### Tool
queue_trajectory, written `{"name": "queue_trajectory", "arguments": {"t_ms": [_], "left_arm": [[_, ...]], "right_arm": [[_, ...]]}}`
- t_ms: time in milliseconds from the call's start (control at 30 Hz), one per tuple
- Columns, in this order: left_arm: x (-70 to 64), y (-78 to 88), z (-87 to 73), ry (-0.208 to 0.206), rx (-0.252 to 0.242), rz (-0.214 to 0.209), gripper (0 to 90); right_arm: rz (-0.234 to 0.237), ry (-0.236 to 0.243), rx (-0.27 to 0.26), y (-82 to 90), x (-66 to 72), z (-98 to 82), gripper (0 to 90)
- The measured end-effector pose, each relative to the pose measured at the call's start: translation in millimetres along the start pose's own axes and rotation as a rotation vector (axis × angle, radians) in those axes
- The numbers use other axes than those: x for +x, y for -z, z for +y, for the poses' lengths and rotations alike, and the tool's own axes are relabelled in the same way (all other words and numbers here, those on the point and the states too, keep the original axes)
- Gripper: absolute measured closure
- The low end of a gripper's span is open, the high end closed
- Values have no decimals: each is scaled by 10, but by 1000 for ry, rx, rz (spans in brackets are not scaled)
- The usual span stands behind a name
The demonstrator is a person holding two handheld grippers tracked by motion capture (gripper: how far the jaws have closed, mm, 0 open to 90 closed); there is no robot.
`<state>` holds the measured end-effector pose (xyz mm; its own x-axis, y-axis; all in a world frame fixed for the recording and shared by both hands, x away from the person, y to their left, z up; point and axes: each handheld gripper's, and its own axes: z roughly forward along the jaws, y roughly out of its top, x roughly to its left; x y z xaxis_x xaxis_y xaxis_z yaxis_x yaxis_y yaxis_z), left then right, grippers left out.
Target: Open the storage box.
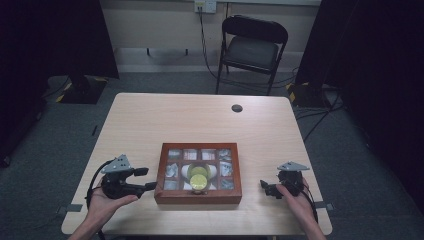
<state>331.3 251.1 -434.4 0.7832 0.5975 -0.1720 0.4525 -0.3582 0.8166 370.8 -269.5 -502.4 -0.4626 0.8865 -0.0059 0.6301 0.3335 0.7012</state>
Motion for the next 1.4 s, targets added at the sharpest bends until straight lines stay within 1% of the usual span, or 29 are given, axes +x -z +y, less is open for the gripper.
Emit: {"name": "queue_trajectory", "arguments": {"t_ms": [100, 133, 200, 233, 267, 400, 467, 500, 533, 567, 600, 633, 667, 700, 733, 767, 800, 833, 867, 933, 1000, 1067, 1100, 1167, 1200, 1267, 1333, 1367, 1400], "left_arm": [[-48, -20, 58, -17, 2, -32, 375], [-65, -28, 80, -25, 7, -33, 377], [-93, -48, 118, -28, 20, -62, 395], [-111, -63, 151, -33, 40, -79, 404], [-123, -69, 171, -36, 45, -86, 406], [-170, -117, 278, -62, 44, -119, 462], [-195, -160, 323, -71, 35, -121, 472], [-210, -190, 349, -84, 30, -126, 484], [-220, -207, 363, -84, 24, -134, 522], [-230, -231, 384, -73, 19, -139, 539], [-237, -257, 405, -52, 13, -157, 568], [-249, -293, 432, -45, 2, -166, 610], [-262, -313, 449, -51, -4, -158, 644], [-281, -366, 486, -55, -11, -172, 645], [-291, -393, 511, -57, 1, -179, 640], [-307, -416, 536, -70, 7, -172, 638], [-330, -448, 576, -84, 11, -179, 618], [-342, -467, 596, -80, 12, -183, 612], [-353, -499, 622, -79, 15, -197, 612], [-362, -551, 642, -86, 43, -209, 609], [-365, -615, 643, -87, 77, -232, 597], [-375, -679, 636, -91, 104, -250, 621], [-383, -715, 634, -92, 130, -252, 627], [-402, -763, 634, -97, 146, -267, 639], [-418, -786, 638, -99, 149, -263, 644], [-440, -819, 659, -103, 157, -280, 657], [-464, -855, 665, -105, 162, -285, 679], [-482, -875, 668, -110, 174, -290, 686], [-498, -885, 667, -114, 177, -287, 703]], "right_arm": [[0, 0, 0, 0, 0, 0, 25], [0, 0, 0, 0, 0, 0, 24], [-2, -1, 0, -2, 3, 1, 22], [-2, -1, 0, -2, 3, 1, 22], [-3, 0, 0, -2, 3, 2, 22], [-3, -1, 0, -2, 4, 2, 22], [-3, 0, 0, -2, 3, 1, 22], [-3, 0, 0, -2, 3, 1, 22], [-3, 0, 0, -2, 3, 1, 22], [-3, 0, 0, -2, 3, 1, 22], [-3, 0, 0, -2, 3, 1, 22], [-3, -1, 0, -2, 3, 2, 22], [-3, 0, 0, -2, 3, 2, 22], [-3, 0, 0, -2, 3, 2, 22], [-3, 0, 0, -2, 3, 1, 22], [-3, 0, 0, -2, 3, 1, 22], [-3, 0, 0, -2, 3, 2, 22], [-3, 0, 0, -2, 3, 2, 22], [-3, 0, 0, -2, 3, 1, 22], [-2, 0, 0, -2, 3, 2, 22], [-2, 0, 0, -2, 3, 2, 22], [-2, 0, 0, -2, 3, 2, 22], [-2, 0, 0, -2, 3, 2, 22], [-2, 0, 0, -2, 3, 2, 22], [-2, 0, 0, -2, 3, 2, 22], [-2, 0, 0, -2, 3, 2, 22], [-3, 0, 0, -3, 3, 2, 22], [-3, 0, 0, -3, 3, 2, 21], [-3, 0, 1, -3, 3, 2, 21]]}}
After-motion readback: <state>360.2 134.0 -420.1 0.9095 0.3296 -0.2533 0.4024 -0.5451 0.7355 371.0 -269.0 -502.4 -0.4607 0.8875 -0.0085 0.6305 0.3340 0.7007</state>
